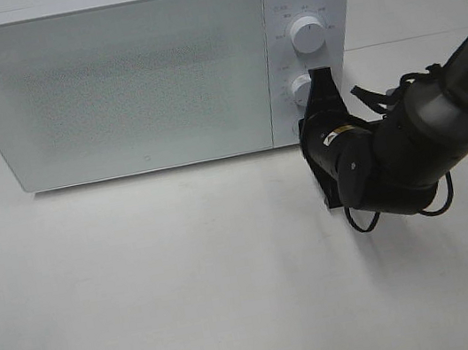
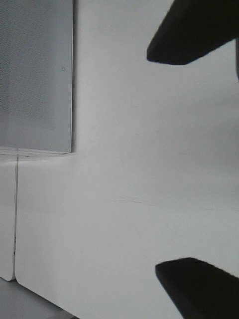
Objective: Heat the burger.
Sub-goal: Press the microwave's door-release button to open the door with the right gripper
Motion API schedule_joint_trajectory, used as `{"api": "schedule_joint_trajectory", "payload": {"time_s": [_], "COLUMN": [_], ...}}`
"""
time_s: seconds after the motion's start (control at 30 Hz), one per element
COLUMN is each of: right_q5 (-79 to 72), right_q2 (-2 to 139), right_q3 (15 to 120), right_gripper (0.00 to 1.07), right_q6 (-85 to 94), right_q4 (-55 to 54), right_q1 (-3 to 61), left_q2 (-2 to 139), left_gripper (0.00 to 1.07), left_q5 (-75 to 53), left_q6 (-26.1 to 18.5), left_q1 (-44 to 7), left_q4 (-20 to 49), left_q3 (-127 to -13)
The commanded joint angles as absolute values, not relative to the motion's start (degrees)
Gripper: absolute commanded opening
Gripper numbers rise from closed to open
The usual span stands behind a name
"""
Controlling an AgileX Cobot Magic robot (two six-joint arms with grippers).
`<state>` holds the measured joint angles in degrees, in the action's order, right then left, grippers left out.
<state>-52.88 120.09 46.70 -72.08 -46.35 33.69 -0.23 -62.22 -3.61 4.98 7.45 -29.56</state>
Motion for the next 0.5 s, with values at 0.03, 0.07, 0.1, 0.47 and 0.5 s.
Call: {"api": "schedule_joint_trajectory", "payload": {"time_s": [0.03,0.07,0.1,0.47,0.5], "right_q5": [-52.6,-52.6,-52.65,-53.11,-53.51], "right_q2": [120.21,120.21,120.21,122.15,122.44], "right_q3": [47.67,47.67,47.73,49.45,49.73], "right_gripper": [0.0,0.0,0.0,0.0,0.0], "right_q6": [-71.22,-71.22,-71.28,-71.28,-71.28], "right_q4": [-44.75,-44.75,-45.21,-46.64,-47.04], "right_q1": [33.4,33.4,33.4,33.35,33.35], "left_q2": [-0.57,-0.57,-0.57,-0.57,-0.57], "left_gripper": [0.98,0.98,0.98,0.98,0.98], "left_q5": [-61.54,-61.54,-61.54,-61.54,-61.54], "left_q6": [-3.38,-3.38,-3.38,-3.38,-3.38], "left_q1": [5.16,5.16,5.16,5.16,5.16], "left_q4": [7.62,7.62,7.62,7.62,7.62], "left_q3": [-29.56,-29.56,-29.56,-29.56,-29.56]}}
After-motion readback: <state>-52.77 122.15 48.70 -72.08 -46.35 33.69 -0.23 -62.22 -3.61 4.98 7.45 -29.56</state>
